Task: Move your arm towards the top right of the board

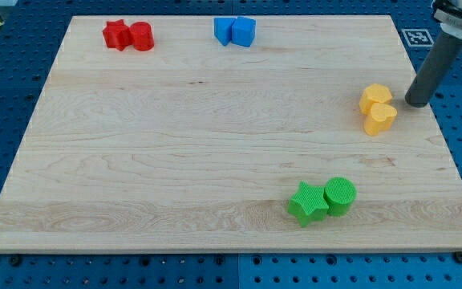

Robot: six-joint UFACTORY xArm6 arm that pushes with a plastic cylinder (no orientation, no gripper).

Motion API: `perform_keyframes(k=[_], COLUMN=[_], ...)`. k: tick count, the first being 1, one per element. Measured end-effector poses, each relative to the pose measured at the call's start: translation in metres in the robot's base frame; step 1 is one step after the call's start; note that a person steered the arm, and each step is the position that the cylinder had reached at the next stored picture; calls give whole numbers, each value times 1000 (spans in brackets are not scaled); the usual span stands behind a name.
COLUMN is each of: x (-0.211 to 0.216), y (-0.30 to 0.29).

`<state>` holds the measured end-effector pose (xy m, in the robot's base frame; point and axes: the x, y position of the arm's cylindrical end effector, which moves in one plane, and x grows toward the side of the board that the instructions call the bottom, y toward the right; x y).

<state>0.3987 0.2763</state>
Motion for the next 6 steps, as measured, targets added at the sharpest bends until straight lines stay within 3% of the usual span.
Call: perform_keyframes(k=[3,6], x=[-61,-16], y=[0,-21])
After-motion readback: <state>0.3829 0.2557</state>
